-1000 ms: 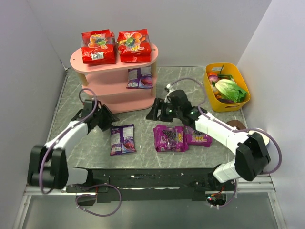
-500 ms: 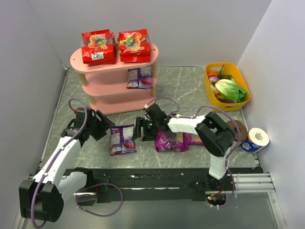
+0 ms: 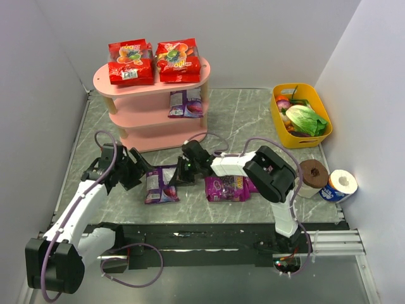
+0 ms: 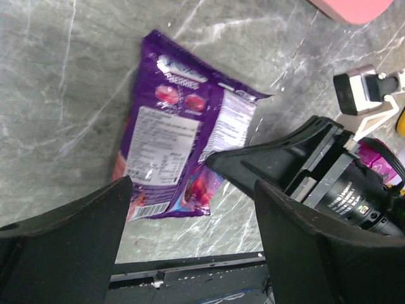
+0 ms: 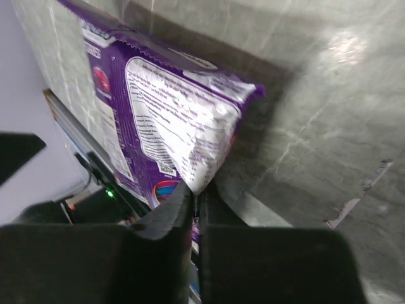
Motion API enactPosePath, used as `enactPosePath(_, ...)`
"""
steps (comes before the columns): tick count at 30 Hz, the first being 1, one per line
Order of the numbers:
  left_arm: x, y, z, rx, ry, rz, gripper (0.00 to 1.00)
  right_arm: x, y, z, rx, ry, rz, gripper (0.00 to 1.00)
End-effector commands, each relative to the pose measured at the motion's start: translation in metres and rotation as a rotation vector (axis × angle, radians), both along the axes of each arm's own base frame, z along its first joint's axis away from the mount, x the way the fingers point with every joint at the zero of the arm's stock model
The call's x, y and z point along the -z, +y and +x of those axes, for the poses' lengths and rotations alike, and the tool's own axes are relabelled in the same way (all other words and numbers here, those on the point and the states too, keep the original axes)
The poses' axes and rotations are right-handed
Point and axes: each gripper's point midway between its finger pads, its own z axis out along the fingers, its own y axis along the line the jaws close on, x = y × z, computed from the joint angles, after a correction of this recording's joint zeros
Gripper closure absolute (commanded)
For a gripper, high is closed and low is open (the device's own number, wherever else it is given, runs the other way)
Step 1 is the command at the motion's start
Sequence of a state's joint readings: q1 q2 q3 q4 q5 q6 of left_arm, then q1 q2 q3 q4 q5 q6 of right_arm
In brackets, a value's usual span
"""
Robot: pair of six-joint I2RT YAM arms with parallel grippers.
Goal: Place and organize the candy bags onto the shelf
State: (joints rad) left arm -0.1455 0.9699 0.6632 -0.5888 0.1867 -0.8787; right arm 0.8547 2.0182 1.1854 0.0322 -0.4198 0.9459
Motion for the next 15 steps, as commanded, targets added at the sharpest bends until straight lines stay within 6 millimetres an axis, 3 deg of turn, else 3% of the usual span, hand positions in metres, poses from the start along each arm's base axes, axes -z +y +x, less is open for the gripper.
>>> enactPosePath(1,-0.014,-0.007,0.005,0.036,-0.037,-0.028,0.16,-0.014,-0.027,0.025,0.218,0.004,-0.031,1.0)
enactPosePath(4,-0.008,-0.011,0.005,0.013,-0.029,-0.069,0.16,-0.02,-0.055,0.04,0.364,0.05,-0.061,1.0)
enactPosePath(6,-0.002,-0.015,0.004,0.002,-0.021,-0.102,0.17,-0.028,-0.062,0.048,0.429,0.051,-0.053,1.0)
enactPosePath(10,0.013,-0.018,0.002,-0.023,-0.005,-0.132,0.17,-0.034,-0.06,0.05,0.53,0.145,-0.025,1.0)
enactPosePath(15,0.028,-0.026,0.001,-0.021,-0.036,-0.179,0.16,-0.04,-0.038,0.052,0.539,0.257,0.039,1.0)
